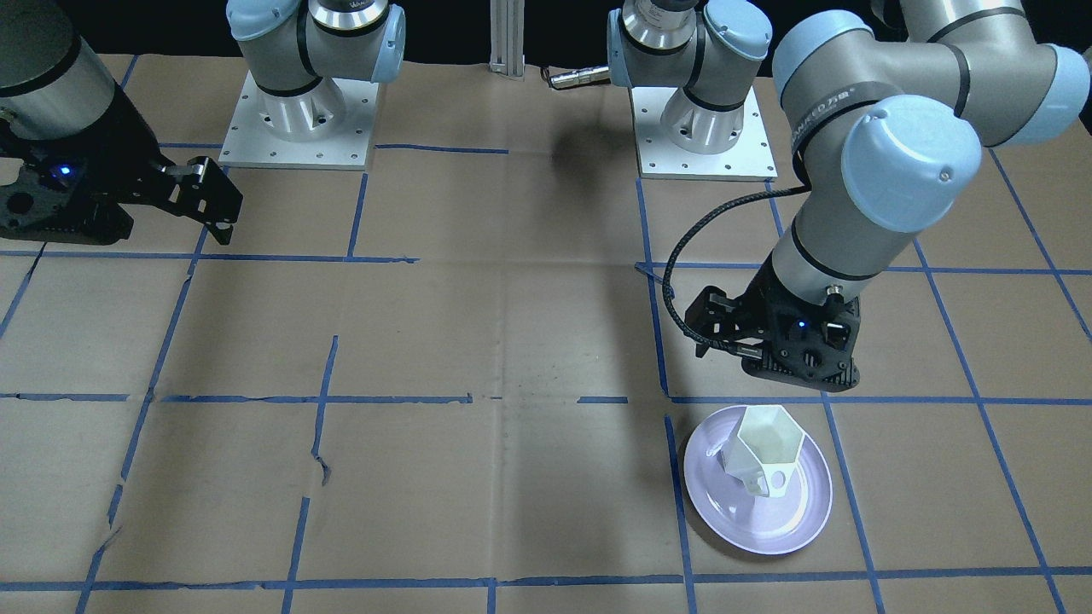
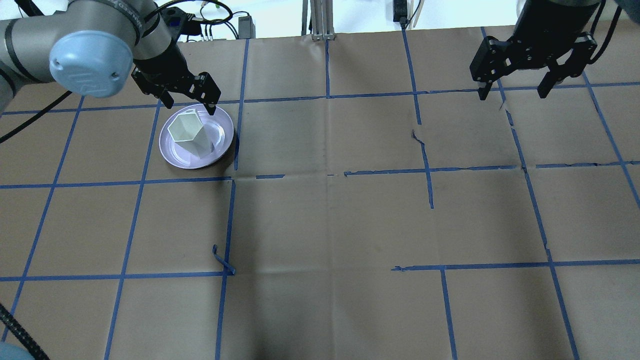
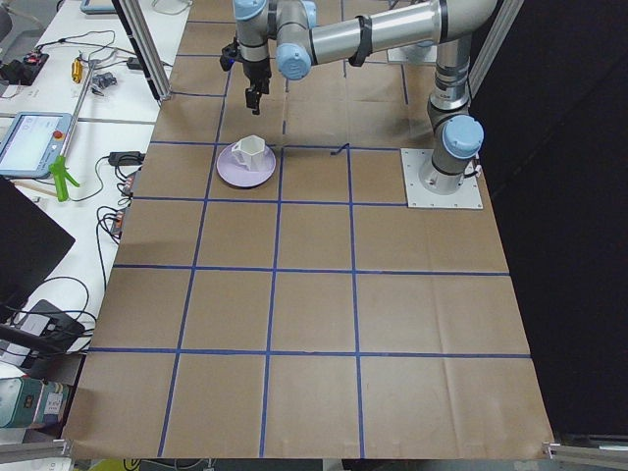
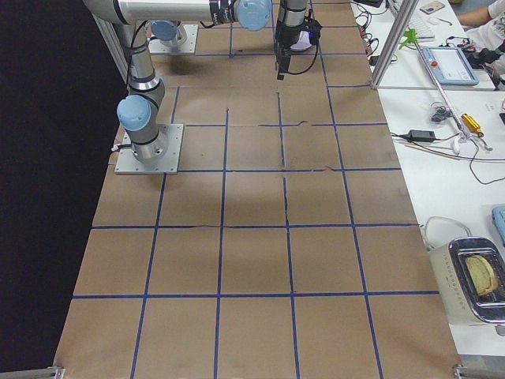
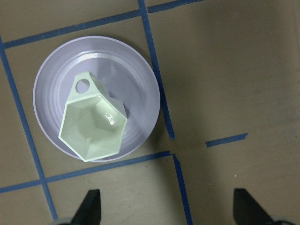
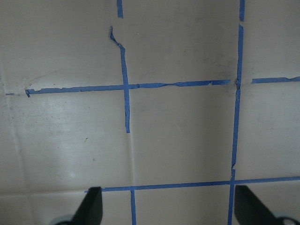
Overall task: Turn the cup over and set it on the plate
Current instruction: 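Open the left gripper and raise it away from the mug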
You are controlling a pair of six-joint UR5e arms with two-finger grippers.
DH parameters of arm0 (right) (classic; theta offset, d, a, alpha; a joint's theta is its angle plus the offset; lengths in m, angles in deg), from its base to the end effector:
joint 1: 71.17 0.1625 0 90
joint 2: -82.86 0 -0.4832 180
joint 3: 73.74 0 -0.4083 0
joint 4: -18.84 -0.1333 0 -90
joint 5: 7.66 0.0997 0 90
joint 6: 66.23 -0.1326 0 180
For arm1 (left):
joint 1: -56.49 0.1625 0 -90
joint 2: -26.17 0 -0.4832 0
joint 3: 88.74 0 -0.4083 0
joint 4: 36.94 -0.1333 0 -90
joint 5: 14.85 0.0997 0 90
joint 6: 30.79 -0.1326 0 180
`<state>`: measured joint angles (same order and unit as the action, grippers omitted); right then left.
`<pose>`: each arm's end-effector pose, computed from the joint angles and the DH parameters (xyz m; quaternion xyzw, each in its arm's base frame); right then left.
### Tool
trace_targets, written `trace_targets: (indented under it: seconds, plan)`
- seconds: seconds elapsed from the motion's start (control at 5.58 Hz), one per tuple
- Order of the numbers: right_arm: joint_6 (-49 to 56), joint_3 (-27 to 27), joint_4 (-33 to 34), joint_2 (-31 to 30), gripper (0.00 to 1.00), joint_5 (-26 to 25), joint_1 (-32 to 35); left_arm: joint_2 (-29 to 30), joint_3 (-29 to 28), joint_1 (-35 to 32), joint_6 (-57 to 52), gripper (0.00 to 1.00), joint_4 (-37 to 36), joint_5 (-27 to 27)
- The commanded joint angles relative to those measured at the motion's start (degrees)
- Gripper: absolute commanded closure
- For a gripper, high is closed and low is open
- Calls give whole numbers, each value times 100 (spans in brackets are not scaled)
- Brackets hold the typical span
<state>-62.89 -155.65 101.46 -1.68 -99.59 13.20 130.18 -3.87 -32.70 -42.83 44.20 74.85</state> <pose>0.0750 -0.5523 0.5219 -0.0193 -0.9988 -0.0426 0.0135 -0.1252 -0.6219 0.4357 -0.0978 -0.9952 0.0001 0.0026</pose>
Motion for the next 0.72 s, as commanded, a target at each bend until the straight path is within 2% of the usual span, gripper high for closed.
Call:
trace_targets:
  seconds: [0.0,0.54]
  plan:
    - [0,0,0,-1,0,0,0,-388,-243,-343,787,2,576,4]
    - [0,0,0,-1,0,0,0,-846,28,-363,809,2,666,39]
